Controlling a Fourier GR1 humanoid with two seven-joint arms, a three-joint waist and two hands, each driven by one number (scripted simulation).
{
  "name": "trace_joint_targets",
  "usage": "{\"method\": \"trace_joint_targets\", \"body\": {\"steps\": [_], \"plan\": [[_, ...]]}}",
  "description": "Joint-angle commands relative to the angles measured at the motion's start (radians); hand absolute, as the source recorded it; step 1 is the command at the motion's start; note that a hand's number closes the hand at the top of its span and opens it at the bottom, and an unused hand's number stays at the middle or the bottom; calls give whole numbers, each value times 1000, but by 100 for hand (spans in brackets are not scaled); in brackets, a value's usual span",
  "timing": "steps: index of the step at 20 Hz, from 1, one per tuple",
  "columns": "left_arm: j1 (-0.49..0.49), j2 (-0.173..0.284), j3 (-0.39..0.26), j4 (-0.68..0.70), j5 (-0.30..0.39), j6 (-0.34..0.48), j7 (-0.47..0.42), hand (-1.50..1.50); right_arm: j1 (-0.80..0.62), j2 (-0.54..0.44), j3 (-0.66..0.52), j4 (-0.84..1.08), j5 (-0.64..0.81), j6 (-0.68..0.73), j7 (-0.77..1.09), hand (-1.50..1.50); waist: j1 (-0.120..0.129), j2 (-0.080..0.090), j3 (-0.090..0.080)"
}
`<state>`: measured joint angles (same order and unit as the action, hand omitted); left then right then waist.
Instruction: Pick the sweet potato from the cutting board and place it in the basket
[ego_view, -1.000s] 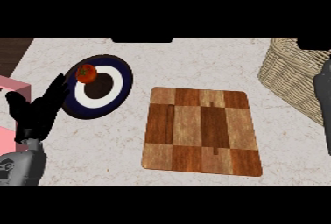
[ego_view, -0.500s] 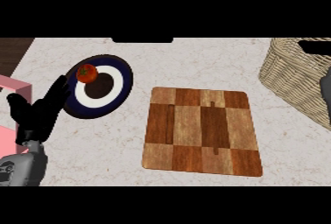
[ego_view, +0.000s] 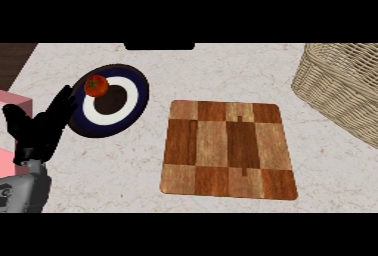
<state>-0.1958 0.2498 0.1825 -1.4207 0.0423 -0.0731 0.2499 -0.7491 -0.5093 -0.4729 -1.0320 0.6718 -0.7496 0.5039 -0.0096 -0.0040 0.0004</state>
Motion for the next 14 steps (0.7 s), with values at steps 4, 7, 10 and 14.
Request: {"method": "trace_joint_targets", "body": {"steps": [4,7,10,14], "plan": [[52,39,47,-29,27,-26,-16,0,271,-57,-149,-319,-245,140,-2,-150,-27,-9,0],[56,28,33,-56,14,-5,26,0,414,-58,-205,-467,-354,265,30,-150,-31,-10,0],[59,11,28,-40,14,-7,-8,0,590,-37,-249,-572,-431,372,3,-150,-33,-7,-1],[33,18,38,0,17,-16,-26,0,764,-35,-378,-693,-571,502,-25,-150,-23,-2,-1]]}}
